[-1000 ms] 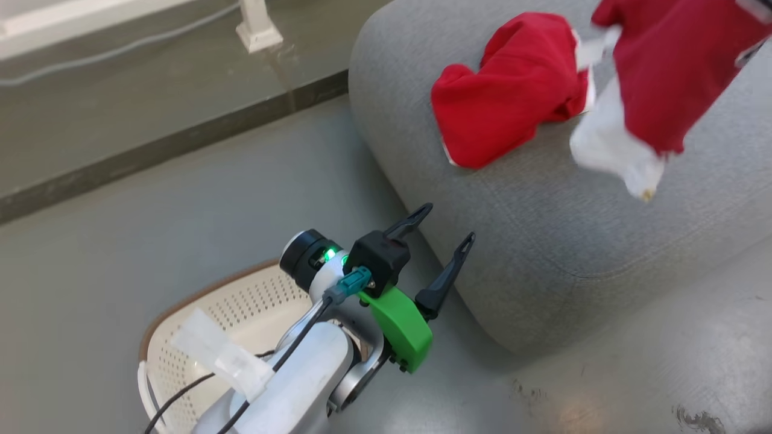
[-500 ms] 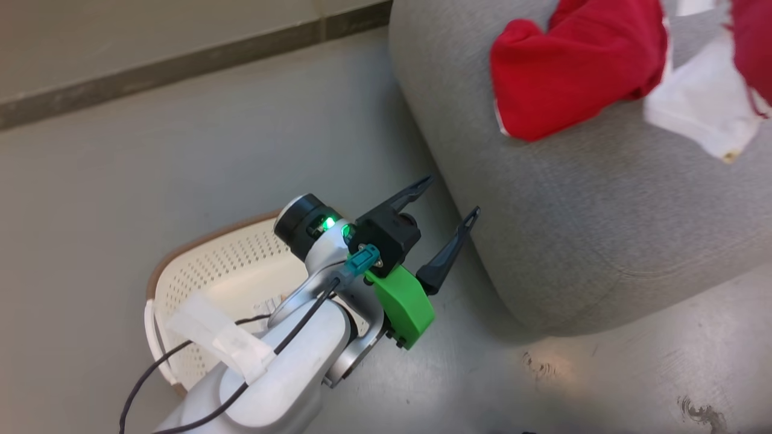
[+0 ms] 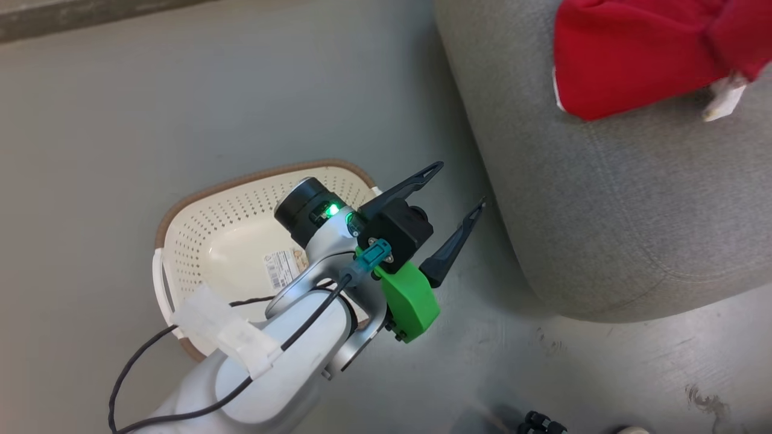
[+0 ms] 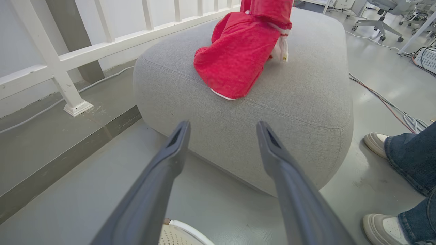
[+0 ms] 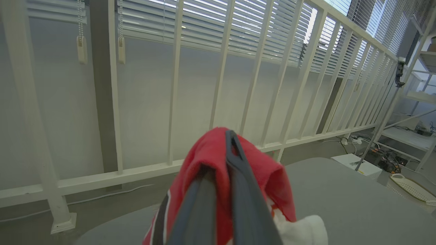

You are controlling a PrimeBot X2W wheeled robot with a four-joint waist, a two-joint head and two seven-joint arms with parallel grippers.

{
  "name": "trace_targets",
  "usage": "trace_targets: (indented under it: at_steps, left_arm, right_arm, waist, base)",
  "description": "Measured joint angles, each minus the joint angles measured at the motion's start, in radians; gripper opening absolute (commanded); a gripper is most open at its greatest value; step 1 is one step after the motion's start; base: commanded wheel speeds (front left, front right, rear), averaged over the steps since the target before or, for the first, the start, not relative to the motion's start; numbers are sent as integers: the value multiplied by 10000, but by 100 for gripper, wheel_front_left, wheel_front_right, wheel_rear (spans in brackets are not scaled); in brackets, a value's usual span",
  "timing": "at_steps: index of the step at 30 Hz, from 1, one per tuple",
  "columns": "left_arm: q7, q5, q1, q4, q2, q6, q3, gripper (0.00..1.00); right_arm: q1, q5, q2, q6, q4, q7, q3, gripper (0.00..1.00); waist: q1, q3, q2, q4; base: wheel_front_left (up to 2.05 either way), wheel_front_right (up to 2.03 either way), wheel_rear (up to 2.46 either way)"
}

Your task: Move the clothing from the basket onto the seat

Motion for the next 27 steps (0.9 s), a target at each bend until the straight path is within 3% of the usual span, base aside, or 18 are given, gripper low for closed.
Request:
trace_targets:
  at_steps: [7, 15, 27]
  left_arm:
    - [280, 77, -130, -150, 96, -6, -40, 100]
    - [387, 138, -143, -209, 353, -6, -19, 100]
    - [387, 136, -143, -293, 439, -6, 48, 100]
  right_arm:
    - [647, 19, 1081, -81, 851, -431, 364, 0]
    - [730, -15, 1887, -79, 1710, -794, 888, 0]
    - [1064, -56, 2366, -36, 2941, -913, 1256, 0]
  waist:
    - [0, 416, 0, 253]
    - [0, 780, 0, 345]
    - [-1, 845, 0, 249]
  base:
    - [0, 0, 0]
    - [0, 0, 0]
    - [0, 0, 0]
